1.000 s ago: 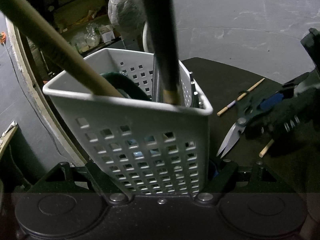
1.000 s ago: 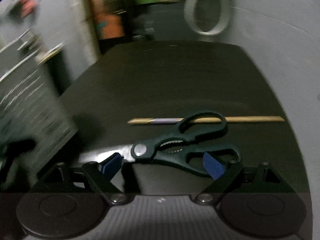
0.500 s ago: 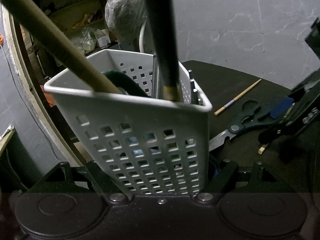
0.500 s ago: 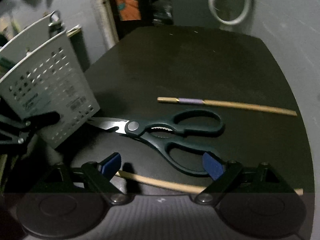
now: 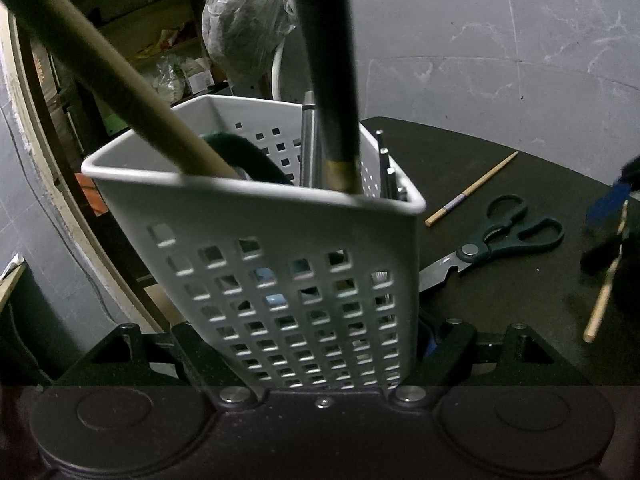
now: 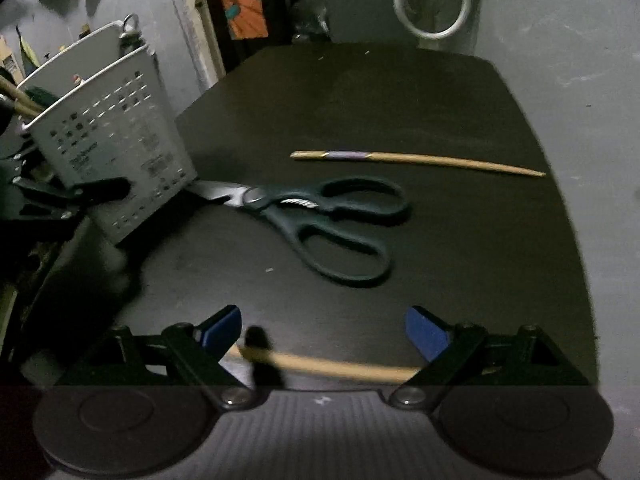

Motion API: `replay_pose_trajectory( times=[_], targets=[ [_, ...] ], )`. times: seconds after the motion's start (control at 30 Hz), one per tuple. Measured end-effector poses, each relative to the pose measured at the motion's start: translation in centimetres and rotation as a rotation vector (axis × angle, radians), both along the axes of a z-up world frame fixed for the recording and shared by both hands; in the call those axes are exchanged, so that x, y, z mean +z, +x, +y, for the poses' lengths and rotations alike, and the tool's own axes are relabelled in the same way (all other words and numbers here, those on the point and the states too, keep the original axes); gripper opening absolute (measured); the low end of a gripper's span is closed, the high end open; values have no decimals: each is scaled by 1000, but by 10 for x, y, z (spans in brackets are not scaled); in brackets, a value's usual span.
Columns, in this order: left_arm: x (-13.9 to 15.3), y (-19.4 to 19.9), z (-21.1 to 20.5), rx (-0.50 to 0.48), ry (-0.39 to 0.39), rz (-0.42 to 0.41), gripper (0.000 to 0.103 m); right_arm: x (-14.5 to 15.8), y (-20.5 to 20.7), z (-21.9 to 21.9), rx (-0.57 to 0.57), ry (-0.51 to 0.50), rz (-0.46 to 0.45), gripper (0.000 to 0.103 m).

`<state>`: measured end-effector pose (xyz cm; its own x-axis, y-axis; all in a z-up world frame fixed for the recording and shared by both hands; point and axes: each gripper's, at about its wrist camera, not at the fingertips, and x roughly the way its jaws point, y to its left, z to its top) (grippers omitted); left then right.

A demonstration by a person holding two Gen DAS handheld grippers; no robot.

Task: Organize utensils

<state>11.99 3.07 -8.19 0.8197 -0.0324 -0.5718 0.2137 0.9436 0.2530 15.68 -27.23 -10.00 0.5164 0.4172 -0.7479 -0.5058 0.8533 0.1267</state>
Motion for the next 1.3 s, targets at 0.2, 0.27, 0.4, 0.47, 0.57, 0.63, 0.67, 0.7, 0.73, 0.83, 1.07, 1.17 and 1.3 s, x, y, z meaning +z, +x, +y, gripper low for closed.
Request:
replay_pose_trajectory(
  times=[0.2,0.27,0.4,0.47,0.57,0.63,0.67,0.7,0.73,0.83,1.07,1.17,1.3],
  targets=[
    [2,2,-3,19,0,6,84,14,-23,-32,-120,154,-69,97],
    [3,3,-5,24,2,8,84,12,-37,-33,-102,105,-46,97],
    [4,5,-8,32,4,12,84,10,-53,-36,-62,21,21,95],
    [4,6,-9,34,6,11,85,6,-53,-34,-37,-34,22,94],
    [4,7,-10,35,7,13,85,-2,-49,-26,4,-109,-7,93],
    [4,7,-10,37,7,12,85,-7,-45,-19,49,-142,-18,92],
    [4,7,-11,39,7,13,85,-9,-43,-18,70,-145,-14,90],
    [4,6,-11,41,6,13,85,-11,-41,-18,82,-137,-14,89],
    [4,6,-11,42,6,12,85,-13,-38,-19,87,-125,-20,89],
    [4,5,-11,44,5,13,85,-14,-27,-23,92,-106,-69,81],
    [4,6,-13,48,6,11,85,-8,-15,-24,114,-151,-119,11],
    [3,6,-13,50,5,10,85,-10,-17,-25,90,-163,-113,7],
    [3,6,-13,51,5,10,86,-12,-19,-36,-25,-150,-110,7]
  ],
)
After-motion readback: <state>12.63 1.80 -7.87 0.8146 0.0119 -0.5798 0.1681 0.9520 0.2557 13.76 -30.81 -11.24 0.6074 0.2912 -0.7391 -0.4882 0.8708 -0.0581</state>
